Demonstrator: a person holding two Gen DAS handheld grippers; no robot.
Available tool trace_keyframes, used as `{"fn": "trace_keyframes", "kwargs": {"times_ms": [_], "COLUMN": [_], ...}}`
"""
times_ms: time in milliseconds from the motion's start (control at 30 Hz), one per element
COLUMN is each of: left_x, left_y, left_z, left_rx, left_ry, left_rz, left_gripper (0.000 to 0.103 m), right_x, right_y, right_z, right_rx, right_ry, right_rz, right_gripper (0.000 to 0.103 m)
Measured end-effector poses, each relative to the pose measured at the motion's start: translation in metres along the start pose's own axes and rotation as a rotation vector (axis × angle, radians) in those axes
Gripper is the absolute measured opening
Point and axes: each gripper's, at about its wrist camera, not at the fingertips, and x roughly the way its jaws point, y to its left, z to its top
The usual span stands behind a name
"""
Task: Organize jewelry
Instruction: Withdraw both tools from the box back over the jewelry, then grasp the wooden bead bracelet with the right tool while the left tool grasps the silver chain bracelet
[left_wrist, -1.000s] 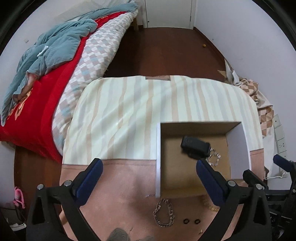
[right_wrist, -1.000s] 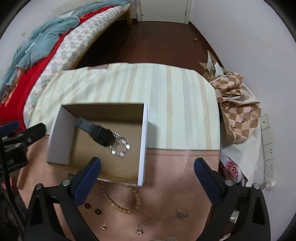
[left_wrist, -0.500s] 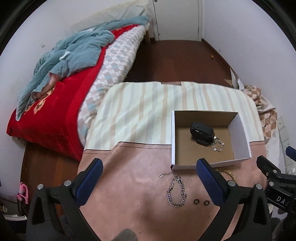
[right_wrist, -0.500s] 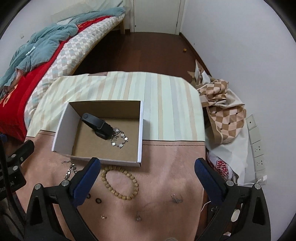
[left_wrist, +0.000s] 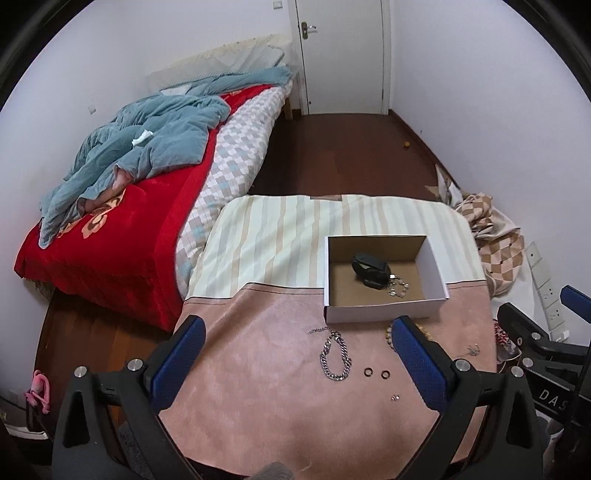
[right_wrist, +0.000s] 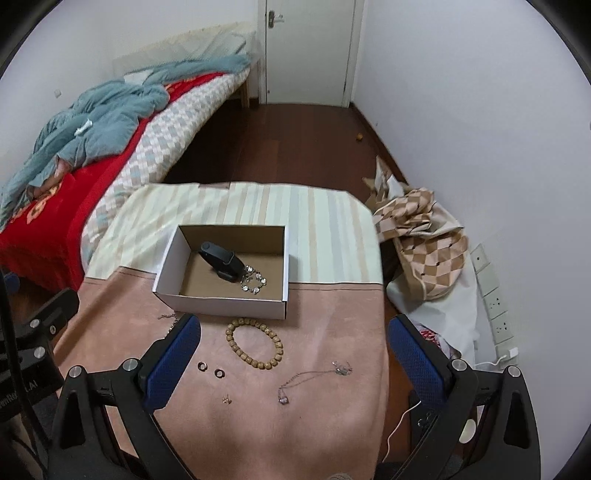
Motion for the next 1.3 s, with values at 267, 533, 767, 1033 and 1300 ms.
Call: {"fn": "trace_keyframes", "kwargs": {"times_ms": [267,533,767,1033,1300], "left_x": [-0.027,0.003,0.085,0.148,0.181], "left_y": [0.004,0.020,0.029,0.027,0.021], "left_z": [-0.009,-0.029,-0.073,-0.088,-0.083], "left_rx": [-0.015,-0.079,-0.096,-0.112,-0.095], "left_ry": [-0.044,-0.017,0.157,0.276,0.349], "left_rz": [-0.017,0.006,0.074,0.107,0.050], "left_gripper": [0.103,0.103,0.103,0.103,0.102], "right_x": [-0.046,-0.028,0.064,0.147,0.195], "right_y": [-0.005,-0.012,-0.028,-0.018,-0.001], "right_z": [-0.009,-0.032,-0.080,-0.085,-0.071], "right_rx": [0.014,0.075,0.181,0.193,0.124], "right_ry": [-0.056,-0.012,0.167,0.197,0.233], "right_rz": [0.009,0.046,0.089,0.061,0.018], "right_gripper": [0.103,0.103,0.102,0.079,0.070]}}
